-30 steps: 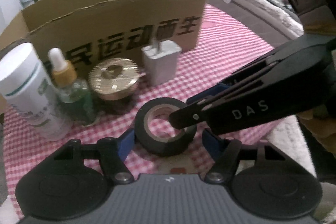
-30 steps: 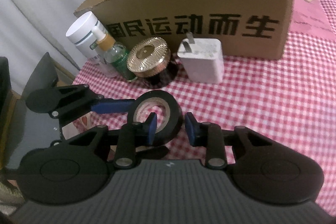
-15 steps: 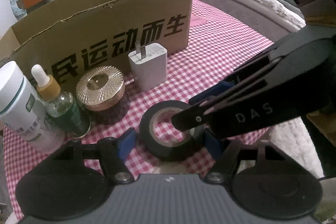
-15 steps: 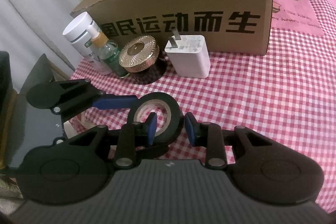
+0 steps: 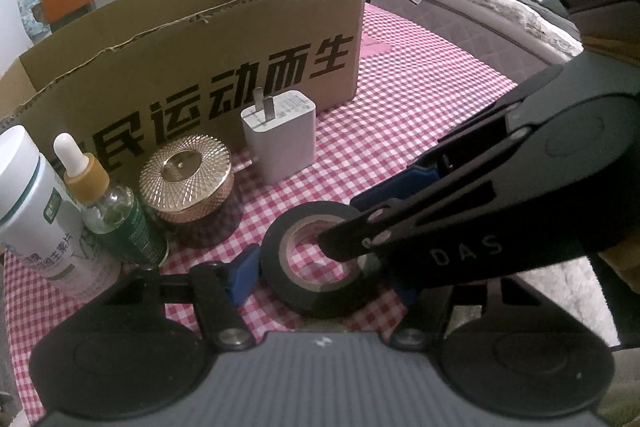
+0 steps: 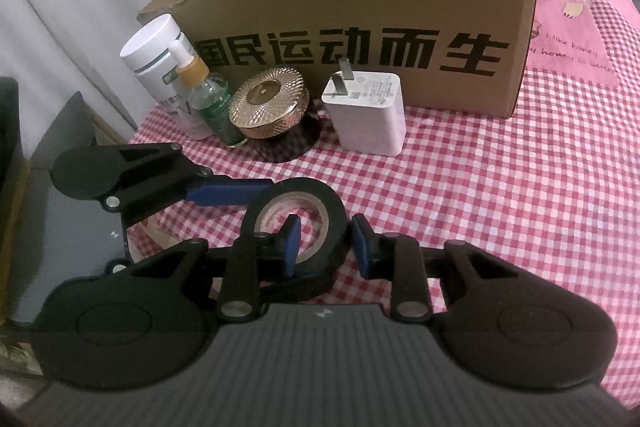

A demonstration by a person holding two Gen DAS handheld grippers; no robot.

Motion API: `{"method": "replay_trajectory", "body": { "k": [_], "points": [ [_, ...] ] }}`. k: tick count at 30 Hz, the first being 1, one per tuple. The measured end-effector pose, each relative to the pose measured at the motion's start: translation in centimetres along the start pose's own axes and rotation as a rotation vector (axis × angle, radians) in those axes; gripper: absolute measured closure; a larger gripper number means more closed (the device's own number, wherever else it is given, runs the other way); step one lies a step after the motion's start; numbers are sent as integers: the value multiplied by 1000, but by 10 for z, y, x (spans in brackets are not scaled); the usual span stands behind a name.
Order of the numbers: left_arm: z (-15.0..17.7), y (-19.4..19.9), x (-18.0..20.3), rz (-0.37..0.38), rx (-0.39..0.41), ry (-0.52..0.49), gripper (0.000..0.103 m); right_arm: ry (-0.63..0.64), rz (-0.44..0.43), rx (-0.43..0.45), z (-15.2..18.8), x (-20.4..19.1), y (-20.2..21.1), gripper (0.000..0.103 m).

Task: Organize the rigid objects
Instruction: 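Close the right tool on the rim of the black tape roll, then lift and carry the black tape roll into the cardboard box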

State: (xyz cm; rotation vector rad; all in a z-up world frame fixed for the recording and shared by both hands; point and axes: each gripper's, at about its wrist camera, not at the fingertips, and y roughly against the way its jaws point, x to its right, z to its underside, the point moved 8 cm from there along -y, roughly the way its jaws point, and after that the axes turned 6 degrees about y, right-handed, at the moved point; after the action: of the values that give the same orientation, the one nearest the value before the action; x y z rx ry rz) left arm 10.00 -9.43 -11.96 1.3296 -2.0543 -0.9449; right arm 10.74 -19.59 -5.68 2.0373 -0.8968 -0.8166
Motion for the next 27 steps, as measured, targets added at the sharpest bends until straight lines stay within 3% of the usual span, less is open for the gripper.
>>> {"method": "replay_trajectory", "body": {
  "k": [18, 27],
  "points": [
    [-4, 16, 1, 0, 37, 9, 35, 18, 25, 25, -1, -4, 14, 82],
    [-21, 55, 4, -17, 137, 5, 35, 55, 59, 101, -16, -18, 50, 82]
  ]
}}
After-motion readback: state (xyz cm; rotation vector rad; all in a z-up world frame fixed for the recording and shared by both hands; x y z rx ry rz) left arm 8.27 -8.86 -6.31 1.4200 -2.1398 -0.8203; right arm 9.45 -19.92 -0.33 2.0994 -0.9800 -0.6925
